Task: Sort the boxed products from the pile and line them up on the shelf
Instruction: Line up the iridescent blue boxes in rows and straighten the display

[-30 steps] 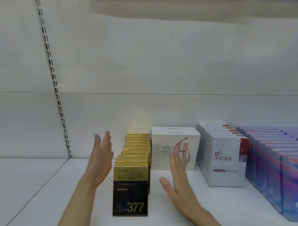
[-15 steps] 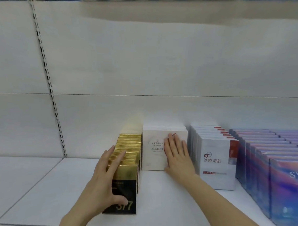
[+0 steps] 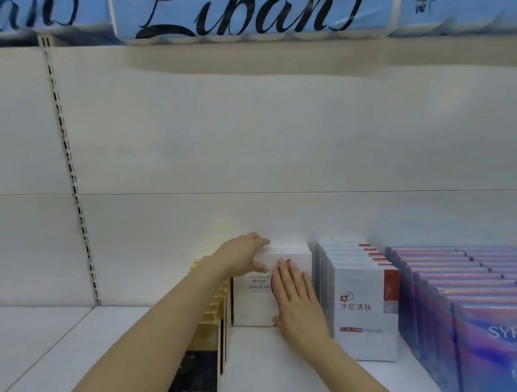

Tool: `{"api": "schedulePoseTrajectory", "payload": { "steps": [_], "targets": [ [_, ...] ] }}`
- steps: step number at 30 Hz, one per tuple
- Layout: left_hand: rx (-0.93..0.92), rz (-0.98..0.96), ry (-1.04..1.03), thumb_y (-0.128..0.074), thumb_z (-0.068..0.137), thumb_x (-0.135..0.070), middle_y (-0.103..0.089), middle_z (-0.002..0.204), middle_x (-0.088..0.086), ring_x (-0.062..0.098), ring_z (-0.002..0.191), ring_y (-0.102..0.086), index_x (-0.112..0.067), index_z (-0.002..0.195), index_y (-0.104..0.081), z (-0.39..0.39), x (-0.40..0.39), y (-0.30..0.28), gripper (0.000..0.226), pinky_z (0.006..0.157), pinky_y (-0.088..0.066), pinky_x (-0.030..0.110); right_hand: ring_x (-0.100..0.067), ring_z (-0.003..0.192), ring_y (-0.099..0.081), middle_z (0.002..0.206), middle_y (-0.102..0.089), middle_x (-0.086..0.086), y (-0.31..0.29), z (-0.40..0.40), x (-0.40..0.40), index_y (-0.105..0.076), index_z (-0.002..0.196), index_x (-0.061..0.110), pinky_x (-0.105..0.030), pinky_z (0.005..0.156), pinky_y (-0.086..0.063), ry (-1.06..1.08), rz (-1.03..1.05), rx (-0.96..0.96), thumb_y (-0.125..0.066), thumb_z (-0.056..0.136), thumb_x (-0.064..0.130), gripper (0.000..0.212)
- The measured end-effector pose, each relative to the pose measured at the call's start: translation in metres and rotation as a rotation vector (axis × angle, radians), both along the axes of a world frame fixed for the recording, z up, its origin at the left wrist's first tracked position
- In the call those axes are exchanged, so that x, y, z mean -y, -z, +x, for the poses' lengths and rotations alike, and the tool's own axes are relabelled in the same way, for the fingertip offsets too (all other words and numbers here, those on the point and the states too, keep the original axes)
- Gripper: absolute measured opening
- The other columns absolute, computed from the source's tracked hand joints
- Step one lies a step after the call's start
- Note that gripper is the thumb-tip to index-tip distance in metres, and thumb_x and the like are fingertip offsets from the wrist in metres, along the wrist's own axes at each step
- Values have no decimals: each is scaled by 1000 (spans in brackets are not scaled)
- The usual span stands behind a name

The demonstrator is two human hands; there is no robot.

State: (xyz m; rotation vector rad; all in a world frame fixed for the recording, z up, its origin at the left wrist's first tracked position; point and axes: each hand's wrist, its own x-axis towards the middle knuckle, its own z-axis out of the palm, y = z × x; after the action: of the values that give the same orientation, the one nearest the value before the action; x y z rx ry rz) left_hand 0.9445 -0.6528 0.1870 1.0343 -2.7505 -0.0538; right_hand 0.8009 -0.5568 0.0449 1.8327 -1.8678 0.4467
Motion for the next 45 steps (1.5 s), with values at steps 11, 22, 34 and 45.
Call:
{"api": "schedulePoseTrajectory", "payload": {
  "steps": [11, 22, 34, 45],
  "targets": [
    [72, 64, -6, -79, 81, -30, -59, 127, 1, 21, 116, -55, -17, 128, -62, -20, 25, -20, 52, 95, -43, 31, -38, 148, -14, 161, -13, -17, 4, -8, -12, -22, 153, 4, -53, 112, -19, 42, -78, -7, -84, 63, 46, 117],
    [43, 305, -21, -85, 72, -22, -62, 122, -1, 20, 113, -57, -19, 125, -59, -15, 27, -28, 59, 100, -46, 37, -35, 148, -14, 161, -12, -19, 8, 6, -20, -19, 153, 1, -49, 113, -19, 28, -85, 29, -81, 67, 35, 111],
    [59, 103, 53, -85, 71, -30, -68, 89, -3, 19, 86, -60, -13, 95, -72, -18, 33, -26, 32, 77, -46, 32, -34, 149, -11, 162, -7, -19, 9, -1, -7, -15, 153, -2, -47, 114, -16, 35, -12, 38, -78, 57, 51, 126],
    [255, -310, 110, -47, 99, -44, 7, 165, 2, 17, 151, 7, -18, 156, 4, -5, 13, 32, 82, 123, -4, 37, -33, 149, -13, 161, -12, -18, 2, 11, -24, -17, 153, 0, -45, 115, -17, 54, -87, 39, -74, 73, 46, 108]
  ]
}}
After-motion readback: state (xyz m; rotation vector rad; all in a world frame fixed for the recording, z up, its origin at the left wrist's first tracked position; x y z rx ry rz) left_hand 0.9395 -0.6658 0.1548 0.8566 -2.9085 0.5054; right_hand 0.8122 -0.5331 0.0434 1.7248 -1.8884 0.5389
